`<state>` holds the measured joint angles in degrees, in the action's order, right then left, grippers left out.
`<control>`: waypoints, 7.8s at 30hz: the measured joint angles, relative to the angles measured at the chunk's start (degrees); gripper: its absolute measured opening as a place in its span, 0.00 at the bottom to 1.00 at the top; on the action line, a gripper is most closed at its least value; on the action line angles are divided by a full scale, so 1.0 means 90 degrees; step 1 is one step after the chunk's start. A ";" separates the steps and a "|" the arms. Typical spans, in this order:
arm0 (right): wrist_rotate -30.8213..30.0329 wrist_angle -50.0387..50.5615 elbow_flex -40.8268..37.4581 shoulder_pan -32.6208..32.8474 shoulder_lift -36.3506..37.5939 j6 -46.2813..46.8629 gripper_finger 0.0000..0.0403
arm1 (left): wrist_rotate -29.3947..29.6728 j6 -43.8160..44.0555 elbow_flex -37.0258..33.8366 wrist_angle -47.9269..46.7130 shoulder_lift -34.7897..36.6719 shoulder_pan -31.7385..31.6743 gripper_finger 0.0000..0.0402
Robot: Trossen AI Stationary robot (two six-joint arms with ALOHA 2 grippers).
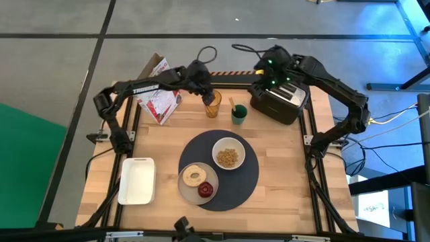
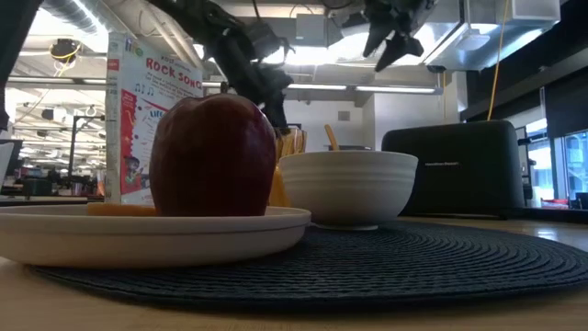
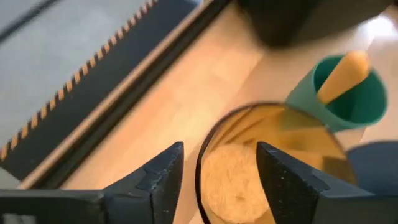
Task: Arrange a breakfast setting
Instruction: Put the yellow glass cup onto the black table mat above the gray plate, then put the orange spoon onto the black table mat to the right of the white bowl
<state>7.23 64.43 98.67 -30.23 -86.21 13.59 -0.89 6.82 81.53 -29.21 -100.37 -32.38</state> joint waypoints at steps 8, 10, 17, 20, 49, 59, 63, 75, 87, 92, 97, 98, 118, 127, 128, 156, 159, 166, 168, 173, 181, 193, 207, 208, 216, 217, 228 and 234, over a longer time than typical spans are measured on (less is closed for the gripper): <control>-0.0472 0.0477 -0.0005 0.0255 0.0062 0.0007 0.59 | 0.0032 -0.0179 0.0096 -0.0146 -0.0082 0.0053 0.35; -0.0472 0.0468 -0.0005 0.0340 0.0062 0.0007 0.59 | 0.0080 -0.0331 0.0096 -0.0152 -0.0082 0.0024 0.29; -0.0481 0.0471 -0.0005 0.0543 0.0062 -0.0034 0.59 | -0.0253 -0.0462 0.0085 -0.0264 -0.0404 -0.0044 0.12; -0.0477 0.0506 -0.0005 0.0598 0.0062 -0.0034 0.59 | -0.0333 -0.0418 0.0091 -0.0397 -0.0428 -0.0031 0.06; -0.0956 0.0197 -0.0005 0.1209 0.0062 -0.0032 0.59 | -0.0123 0.0040 -0.0278 -0.2487 0.0875 0.2149 0.02; -0.1451 -0.0007 -0.0063 0.1274 -0.0003 -0.0006 0.59 | 0.0343 0.0298 -0.0412 -0.2014 0.0684 0.2686 0.02; -0.1632 -0.0895 -0.0487 0.1155 0.0009 -0.0105 0.59 | 0.0601 0.0354 -0.0429 -0.2003 0.0654 0.2683 0.05; -0.0265 -0.4045 -0.2802 0.0594 -0.0086 -0.0828 0.59 | 0.0979 0.0857 -0.0500 -0.2041 0.0680 0.2669 0.12; -0.0378 -0.6658 -0.4748 0.0515 -0.0158 -0.0885 0.59 | 0.1183 0.1112 -0.0504 -0.1797 0.1580 0.2634 0.13; -0.0255 -0.7128 -0.4860 0.0429 -0.0437 -0.0912 0.59 | 0.1775 0.1183 -0.0504 -0.1653 0.2048 0.2606 0.13; -0.0149 -0.7249 -0.4799 0.0439 -0.0738 -0.0947 0.57 | 0.2350 0.0897 -0.0504 -0.1400 0.2440 0.2612 0.13; -0.0119 -0.7213 -0.4799 0.0439 -0.0749 -0.0948 0.55 | 0.2446 0.0895 -0.0504 -0.1414 0.2489 0.2611 0.13; -0.0144 -0.7149 -0.4796 0.0439 -0.0717 -0.0639 0.14 | 0.2658 0.0342 -0.0504 -0.1433 0.2602 0.2193 0.13; -0.0229 -0.7018 -0.4796 0.0439 -0.0188 -0.0502 0.12 | 0.2439 0.0010 -0.0504 -0.1358 0.2602 0.1905 0.13; -0.0229 -0.6973 -0.4796 0.0439 -0.0088 -0.0501 0.12 | 0.2422 0.0009 -0.0504 -0.1313 0.2602 0.1885 0.13; -0.1076 -0.6352 -0.3747 0.0446 0.2896 0.1177 0.12 | -0.0617 -0.0833 -0.0499 0.2155 0.1406 0.1800 0.28; -0.1077 -0.6343 -0.3491 0.0446 0.2894 0.1180 0.12 | -0.0037 -0.0844 -0.0502 0.2484 0.1266 0.1919 0.37; -0.1302 -0.6328 -0.3390 0.0722 0.2884 0.1486 0.12 | 0.0862 -0.1189 -0.0502 0.3727 0.1264 0.2097 0.48; -0.1460 -0.6361 -0.3392 0.0872 0.2868 0.1496 0.12 | 0.0870 -0.1386 -0.0502 0.3885 0.1266 0.2126 0.48; -0.1887 -0.6548 -0.3393 0.1190 0.2833 0.1701 0.12 | 0.0887 -0.1493 -0.0505 0.3795 0.1203 0.2127 0.45; -0.2205 -0.6867 -0.3393 0.1521 0.2758 0.1925 0.12 | 0.1033 -0.1499 -0.0504 0.3870 0.1155 0.2132 0.39; -0.2363 -0.7198 -0.3400 0.2086 0.2354 0.1863 0.13 | 0.2318 -0.1417 -0.0504 0.3825 0.1179 0.2319 0.03; -0.1267 -0.6944 -0.2824 0.2333 0.2959 0.0402 0.46 | 0.1489 -0.1711 -0.0387 0.1355 0.1679 0.1653 0.01; -0.1211 -0.6703 -0.2686 0.2334 0.2933 0.0290 0.47 | 0.1133 -0.1702 -0.0249 0.0958 0.1684 0.1563 0.01; -0.0344 -0.4730 -0.1839 0.2322 0.1683 0.0075 0.42 | -0.0474 -0.2683 0.0116 -0.0363 0.1599 0.1581 0.01; -0.0236 -0.4574 -0.1721 0.2323 0.1513 0.0127 0.40 | -0.0488 -0.2716 0.0127 -0.0423 0.1610 0.1629 0.01; -0.0169 -0.2847 -0.0764 0.2321 -0.0113 -0.0222 0.34 | -0.0195 -0.1522 0.0120 -0.0652 0.1480 0.1862 0.01; -0.0378 -0.2025 -0.0576 0.2321 -0.0498 -0.0609 0.34 | -0.0020 -0.1470 0.0115 -0.1165 0.1473 0.1995 0.01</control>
<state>3.83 46.20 93.49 -9.34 -90.69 8.11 -1.07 -6.42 82.56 -39.70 -87.11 -14.42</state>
